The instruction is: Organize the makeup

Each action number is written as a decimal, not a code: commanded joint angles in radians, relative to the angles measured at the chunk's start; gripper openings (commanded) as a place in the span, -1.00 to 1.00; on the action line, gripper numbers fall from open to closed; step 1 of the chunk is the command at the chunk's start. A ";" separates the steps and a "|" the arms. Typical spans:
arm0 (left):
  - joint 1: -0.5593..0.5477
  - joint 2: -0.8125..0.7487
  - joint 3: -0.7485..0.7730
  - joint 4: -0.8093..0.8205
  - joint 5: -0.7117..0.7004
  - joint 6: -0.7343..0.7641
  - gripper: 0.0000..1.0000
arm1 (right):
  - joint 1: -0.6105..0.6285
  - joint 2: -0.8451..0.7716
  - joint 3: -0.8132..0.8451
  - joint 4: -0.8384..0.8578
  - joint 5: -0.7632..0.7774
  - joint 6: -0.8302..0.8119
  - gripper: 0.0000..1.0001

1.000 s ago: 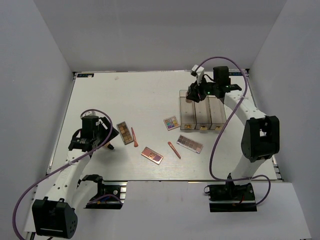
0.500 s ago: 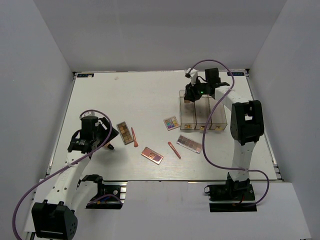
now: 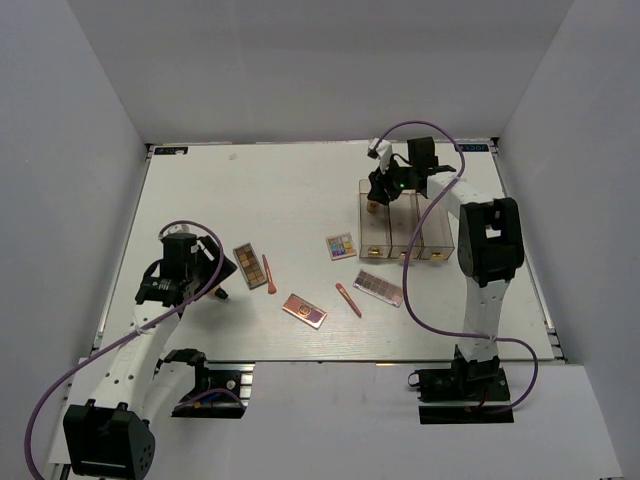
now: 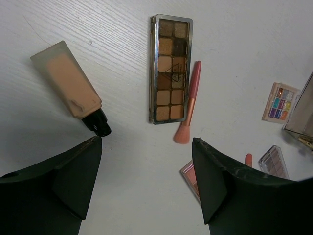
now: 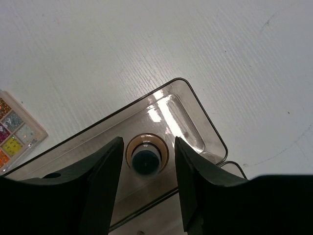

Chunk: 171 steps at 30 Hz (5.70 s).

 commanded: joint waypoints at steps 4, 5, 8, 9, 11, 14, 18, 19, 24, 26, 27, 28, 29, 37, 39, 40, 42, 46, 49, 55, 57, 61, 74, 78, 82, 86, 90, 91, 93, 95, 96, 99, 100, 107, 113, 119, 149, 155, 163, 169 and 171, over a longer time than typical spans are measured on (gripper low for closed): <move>-0.002 0.005 0.038 -0.040 -0.033 -0.017 0.67 | 0.001 0.013 0.034 0.049 -0.001 -0.020 0.10; -0.002 0.007 0.039 -0.044 -0.036 -0.020 0.67 | -0.001 0.009 0.034 0.049 -0.001 -0.020 0.11; -0.002 0.011 0.045 -0.079 -0.062 -0.036 0.67 | -0.007 -0.025 0.029 0.043 -0.029 -0.004 0.16; -0.002 0.020 0.047 -0.087 -0.072 -0.043 0.67 | -0.007 -0.039 0.026 0.040 -0.040 -0.004 0.16; -0.011 0.036 0.059 -0.118 -0.096 -0.059 0.67 | -0.011 -0.097 -0.012 0.054 -0.076 0.002 0.18; -0.011 0.085 0.087 -0.144 -0.118 -0.075 0.64 | -0.011 -0.191 -0.069 0.087 -0.093 0.008 0.20; -0.011 0.184 0.142 -0.236 -0.196 -0.113 0.56 | -0.017 -0.283 -0.149 0.147 -0.081 0.054 0.26; -0.011 0.229 0.159 -0.263 -0.208 -0.128 0.56 | -0.023 -0.313 -0.159 0.156 -0.069 0.075 0.33; -0.011 0.306 0.166 -0.259 -0.256 -0.148 0.54 | -0.039 -0.395 -0.236 0.238 -0.050 0.135 0.46; -0.001 0.321 0.166 -0.233 -0.259 -0.144 0.52 | -0.046 -0.425 -0.252 0.241 -0.063 0.153 0.46; -0.001 0.344 0.163 -0.222 -0.259 -0.136 0.51 | -0.048 -0.436 -0.258 0.242 -0.070 0.163 0.47; -0.001 0.359 0.162 -0.213 -0.265 -0.133 0.48 | -0.050 -0.456 -0.273 0.244 -0.075 0.167 0.46; -0.001 0.375 0.163 -0.204 -0.268 -0.130 0.47 | -0.050 -0.464 -0.279 0.244 -0.078 0.169 0.47; -0.001 0.511 0.156 -0.123 -0.277 -0.096 0.46 | -0.060 -0.525 -0.334 0.247 -0.104 0.186 0.46; -0.001 0.539 0.162 -0.116 -0.282 -0.093 0.47 | -0.063 -0.533 -0.350 0.247 -0.112 0.187 0.46; -0.001 0.560 0.169 -0.112 -0.283 -0.090 0.47 | -0.063 -0.538 -0.354 0.245 -0.113 0.190 0.47; -0.001 0.577 0.174 -0.109 -0.288 -0.089 0.47 | -0.065 -0.547 -0.367 0.244 -0.121 0.193 0.46; -0.001 0.600 0.196 -0.101 -0.292 -0.086 0.31 | -0.065 -0.554 -0.382 0.241 -0.135 0.198 0.47; -0.001 0.603 0.208 -0.109 -0.294 -0.084 0.06 | -0.066 -0.559 -0.387 0.239 -0.142 0.201 0.46; -0.013 0.576 0.234 -0.122 -0.289 -0.052 -0.55 | -0.063 -0.576 -0.405 0.229 -0.162 0.206 0.42; -0.013 0.553 0.257 -0.119 -0.254 -0.023 -0.66 | -0.063 -0.587 -0.406 0.224 -0.178 0.204 0.34; -0.022 0.472 0.262 -0.006 -0.037 0.075 -0.79 | -0.070 -0.599 -0.411 0.209 -0.214 0.209 0.01; -0.252 0.620 0.450 0.324 0.422 0.075 -1.00 | -0.080 -0.633 -0.442 0.221 -0.141 0.253 -0.82; -0.356 0.759 0.599 0.353 0.432 0.068 -0.99 | -0.088 -0.645 -0.449 0.230 -0.106 0.262 -0.82; -0.439 0.914 0.760 0.345 0.416 0.068 -0.97 | -0.108 -0.662 -0.457 0.238 -0.058 0.270 -0.81; -0.505 1.074 0.950 0.310 0.383 0.069 -0.94 | -0.122 -0.680 -0.472 0.244 -0.040 0.276 -0.78; -0.567 1.184 1.088 0.273 0.329 0.068 -0.89 | -0.146 -0.694 -0.491 0.247 -0.040 0.289 -0.78; -0.567 1.203 1.110 0.269 0.324 0.068 -0.87 | -0.149 -0.699 -0.492 0.248 -0.038 0.289 -0.77; -0.596 1.255 1.172 0.252 0.306 0.066 -0.83 | -0.157 -0.700 -0.495 0.250 -0.040 0.293 -0.77; -0.607 1.283 1.208 0.234 0.274 0.060 -0.76 | -0.166 -0.706 -0.503 0.252 -0.044 0.298 -0.77; -0.607 1.307 1.238 0.226 0.258 0.057 -0.71 | -0.168 -0.706 -0.506 0.252 -0.044 0.302 -0.77; -0.628 1.336 1.280 0.203 0.214 0.048 -0.50 | -0.174 -0.711 -0.512 0.256 -0.047 0.305 -0.77; -0.628 1.341 1.283 0.203 0.202 0.043 -0.37 | -0.180 -0.711 -0.515 0.258 -0.047 0.307 -0.77; -0.648 1.370 1.308 0.181 0.172 0.031 0.03 | -0.189 -0.705 -0.518 0.265 -0.055 0.318 -0.73; -0.657 1.378 1.315 0.186 0.181 0.028 0.16 | -0.192 -0.705 -0.523 0.264 -0.058 0.316 -0.55; -0.657 1.363 1.331 0.203 0.194 0.023 0.17 | -0.195 -0.709 -0.523 0.255 -0.073 0.315 -0.46; -0.608 0.421 0.409 0.096 -0.306 -0.053 0.48 | -0.050 -0.717 -0.593 -0.706 -0.322 -0.700 0.78; -0.608 0.314 0.355 0.002 -0.397 -0.101 0.53 | 0.038 -0.746 -0.690 -0.470 -0.114 -0.457 0.78; -0.599 0.208 0.289 -0.046 -0.446 -0.156 0.58 | 0.136 -0.709 -0.744 -0.292 0.060 -0.265 0.78; -0.599 0.191 0.275 -0.061 -0.451 -0.171 0.58 | 0.171 -0.677 -0.765 -0.226 0.101 -0.189 0.78; -0.599 0.188 0.268 -0.058 -0.449 -0.173 0.59 | 0.176 -0.662 -0.764 -0.207 0.117 -0.181 0.78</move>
